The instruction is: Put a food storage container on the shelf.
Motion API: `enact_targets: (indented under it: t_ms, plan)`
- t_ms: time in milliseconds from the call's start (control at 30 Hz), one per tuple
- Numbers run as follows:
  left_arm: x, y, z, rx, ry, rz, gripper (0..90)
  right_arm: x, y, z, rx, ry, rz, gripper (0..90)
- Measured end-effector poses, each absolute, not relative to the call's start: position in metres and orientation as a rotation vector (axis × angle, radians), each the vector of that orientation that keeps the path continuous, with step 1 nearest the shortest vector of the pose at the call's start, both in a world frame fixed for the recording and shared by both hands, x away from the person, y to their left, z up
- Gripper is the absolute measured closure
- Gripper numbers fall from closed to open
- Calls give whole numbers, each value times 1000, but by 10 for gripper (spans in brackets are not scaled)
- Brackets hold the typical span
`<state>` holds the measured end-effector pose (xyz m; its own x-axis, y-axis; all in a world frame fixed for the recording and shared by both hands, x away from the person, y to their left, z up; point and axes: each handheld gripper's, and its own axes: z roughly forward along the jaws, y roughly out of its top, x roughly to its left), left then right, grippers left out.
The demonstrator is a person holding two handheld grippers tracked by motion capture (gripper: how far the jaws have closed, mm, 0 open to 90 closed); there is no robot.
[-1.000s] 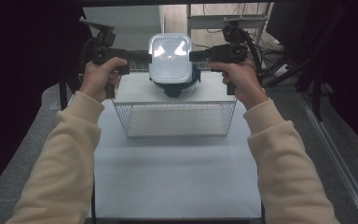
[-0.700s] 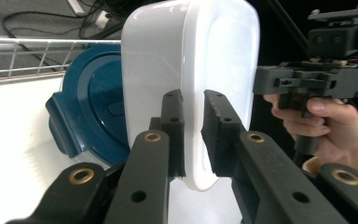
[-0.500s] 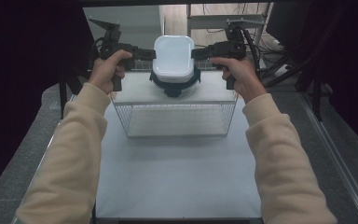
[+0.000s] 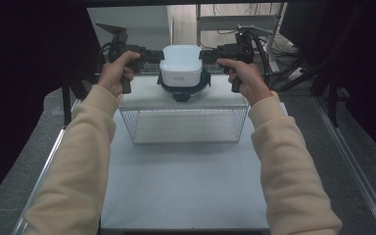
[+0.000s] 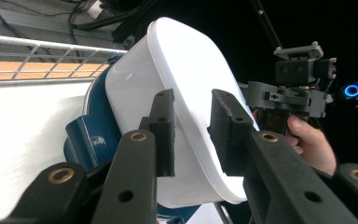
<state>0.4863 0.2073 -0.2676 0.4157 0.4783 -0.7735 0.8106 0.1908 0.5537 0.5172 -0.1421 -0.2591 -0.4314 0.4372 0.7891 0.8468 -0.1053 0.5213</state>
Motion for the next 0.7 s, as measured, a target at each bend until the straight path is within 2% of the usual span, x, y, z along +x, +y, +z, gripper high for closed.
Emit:
enact_targets:
  t_ms: [133,200,267,367,467,700]
  plan:
    - [486,205,-269,1465,1216,-334,659,515,-141,-259,-1413,-1829,-1561,674]
    - [484,204,-268,1472,1221,-298,608,514,-140,-258,-1402,-1843,-1578,592]
    - [481,205,-265,1466,1223,-252,504,512,-139,-256,-1392,-1858,-1604,483]
    - [468,209,-258,1482,1198,-156,380,504,-144,-250,-1363,-1918,-1667,383]
    - [452,212,-253,1522,1142,-93,339,490,-155,-245,-1285,-2013,-1751,325]
    - [416,218,-260,1586,1082,37,303,463,-167,-246,-1176,-2263,-1779,275]
